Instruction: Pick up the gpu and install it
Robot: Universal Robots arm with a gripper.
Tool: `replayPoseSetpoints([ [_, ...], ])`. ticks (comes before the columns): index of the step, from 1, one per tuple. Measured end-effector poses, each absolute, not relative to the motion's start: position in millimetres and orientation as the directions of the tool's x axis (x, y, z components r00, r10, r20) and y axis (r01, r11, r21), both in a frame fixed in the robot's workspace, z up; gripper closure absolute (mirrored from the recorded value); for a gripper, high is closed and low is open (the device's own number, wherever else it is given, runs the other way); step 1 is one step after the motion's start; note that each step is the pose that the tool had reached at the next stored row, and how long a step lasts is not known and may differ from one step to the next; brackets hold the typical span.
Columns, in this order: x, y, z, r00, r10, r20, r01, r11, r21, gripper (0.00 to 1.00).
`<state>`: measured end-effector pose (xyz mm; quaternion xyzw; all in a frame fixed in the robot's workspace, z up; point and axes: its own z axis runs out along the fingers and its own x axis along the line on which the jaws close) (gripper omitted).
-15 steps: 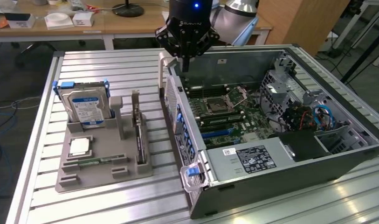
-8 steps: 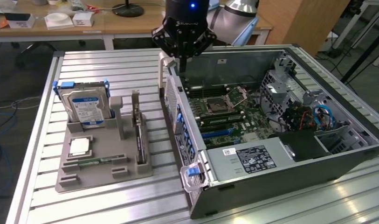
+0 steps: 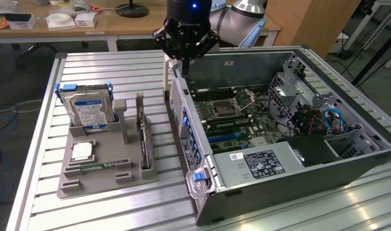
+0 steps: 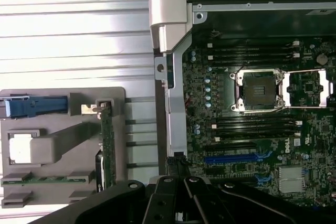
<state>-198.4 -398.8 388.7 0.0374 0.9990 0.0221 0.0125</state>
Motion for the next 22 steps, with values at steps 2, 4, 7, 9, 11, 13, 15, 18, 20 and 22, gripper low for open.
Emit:
replayPoseSetpoints([
  [2, -201, -399, 389, -0.997, 0.075, -0.023, 0.074, 0.996, 0.045, 0.89],
  [4, -203, -399, 388, -0.997, 0.075, -0.023, 0.074, 0.996, 0.045, 0.89],
  [7, -206, -399, 388, -0.997, 0.075, -0.023, 0.074, 0.996, 0.045, 0.89],
  [9, -209, -399, 388, -0.997, 0.075, -0.023, 0.074, 0.996, 0.045, 0.89],
  [11, -211, -399, 388, -0.997, 0.075, -0.023, 0.074, 0.996, 0.045, 0.89],
  [13, -213, -399, 388, -0.997, 0.075, -0.023, 0.074, 0.996, 0.045, 0.89],
  [15, -216, -399, 388, -0.997, 0.075, -0.023, 0.074, 0.996, 0.045, 0.89],
  [18, -220, -399, 388, -0.997, 0.075, -0.023, 0.074, 0.996, 0.045, 0.89],
  [20, -223, -399, 388, -0.997, 0.075, -0.023, 0.074, 0.996, 0.045, 0.89],
  [22, -226, -399, 388, -0.997, 0.075, -0.023, 0.074, 0.996, 0.045, 0.89],
])
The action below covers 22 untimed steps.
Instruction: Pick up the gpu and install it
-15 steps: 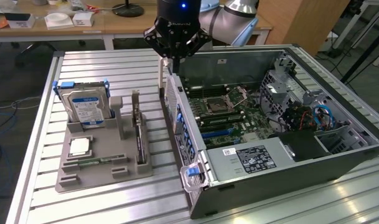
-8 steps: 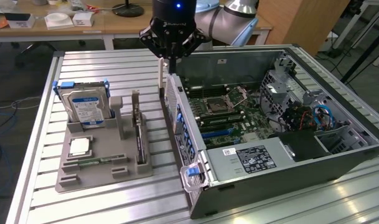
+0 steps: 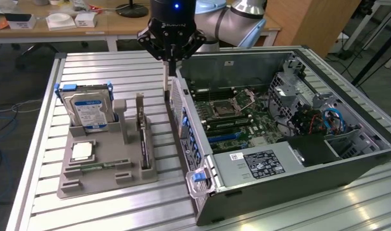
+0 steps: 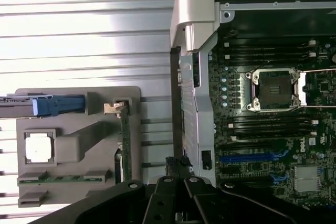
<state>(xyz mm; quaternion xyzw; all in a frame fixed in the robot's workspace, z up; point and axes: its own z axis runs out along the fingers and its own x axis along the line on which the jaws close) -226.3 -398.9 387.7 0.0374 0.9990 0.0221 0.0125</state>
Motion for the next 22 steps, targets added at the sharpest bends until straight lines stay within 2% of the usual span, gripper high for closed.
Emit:
replayPoseSetpoints([
  [22, -265, -399, 386, -0.997, 0.075, -0.023, 0.074, 0.996, 0.045, 0.89],
])
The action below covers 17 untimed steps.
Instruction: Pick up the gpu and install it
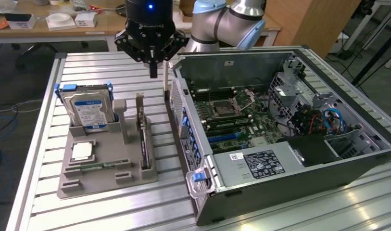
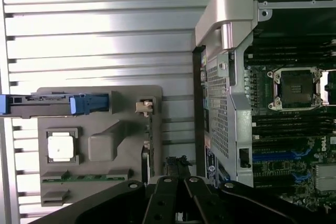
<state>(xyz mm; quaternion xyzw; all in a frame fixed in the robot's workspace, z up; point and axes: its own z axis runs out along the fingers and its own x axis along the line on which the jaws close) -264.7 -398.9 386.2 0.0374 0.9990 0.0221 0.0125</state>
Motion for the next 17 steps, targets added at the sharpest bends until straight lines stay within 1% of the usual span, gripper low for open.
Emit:
replayPoseSetpoints([
  [17, -289, -399, 386, -0.997, 0.075, -0.023, 0.074, 0.996, 0.045, 0.89],
])
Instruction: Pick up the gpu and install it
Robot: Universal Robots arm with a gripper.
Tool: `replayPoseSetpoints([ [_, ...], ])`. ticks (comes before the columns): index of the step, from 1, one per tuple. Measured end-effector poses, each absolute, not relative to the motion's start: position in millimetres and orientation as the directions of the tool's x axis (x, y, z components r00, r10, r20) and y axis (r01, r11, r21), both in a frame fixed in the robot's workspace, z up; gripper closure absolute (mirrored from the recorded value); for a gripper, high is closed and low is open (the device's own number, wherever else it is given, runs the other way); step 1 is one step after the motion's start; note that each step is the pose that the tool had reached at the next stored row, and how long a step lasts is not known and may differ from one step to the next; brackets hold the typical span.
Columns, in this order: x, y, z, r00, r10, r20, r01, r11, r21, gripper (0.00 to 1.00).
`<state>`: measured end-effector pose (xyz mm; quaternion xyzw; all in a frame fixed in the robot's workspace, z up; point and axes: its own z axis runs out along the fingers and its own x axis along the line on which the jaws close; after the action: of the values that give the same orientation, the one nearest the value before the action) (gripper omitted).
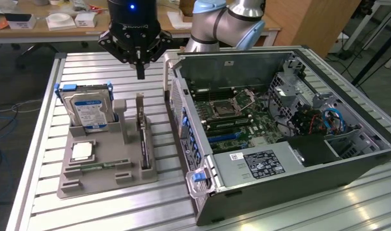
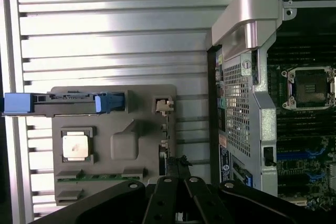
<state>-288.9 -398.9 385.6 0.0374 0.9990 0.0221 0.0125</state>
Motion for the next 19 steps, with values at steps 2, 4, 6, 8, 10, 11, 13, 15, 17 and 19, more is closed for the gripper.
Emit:
replayPoseSetpoints([
  [2, -288.9, -398.8, 385.6, -0.997, 0.075, -0.023, 0.074, 0.996, 0.045, 0.89],
  [4, -289.0, -398.9, 385.6, -0.997, 0.075, -0.023, 0.074, 0.996, 0.045, 0.89],
  [6, -289.0, -398.8, 385.6, -0.997, 0.075, -0.023, 0.074, 0.996, 0.045, 0.89],
  [8, -289.0, -398.9, 385.6, -0.997, 0.075, -0.023, 0.074, 0.996, 0.045, 0.89],
  [10, -289.0, -398.9, 385.6, -0.997, 0.075, -0.023, 0.074, 0.996, 0.045, 0.89],
  [11, -289.0, -398.8, 385.6, -0.997, 0.075, -0.023, 0.074, 0.996, 0.045, 0.89],
  [13, -289.1, -398.8, 385.6, -0.997, 0.075, -0.023, 0.074, 0.996, 0.045, 0.89],
  [15, -289.0, -398.9, 385.6, -0.997, 0.075, -0.023, 0.074, 0.996, 0.045, 0.89],
  [17, -289.0, -398.9, 385.6, -0.997, 0.075, -0.023, 0.074, 0.996, 0.045, 0.77],
  [19, -289.0, -398.8, 385.6, -0.997, 0.075, -0.023, 0.074, 0.996, 0.045, 0.77],
])
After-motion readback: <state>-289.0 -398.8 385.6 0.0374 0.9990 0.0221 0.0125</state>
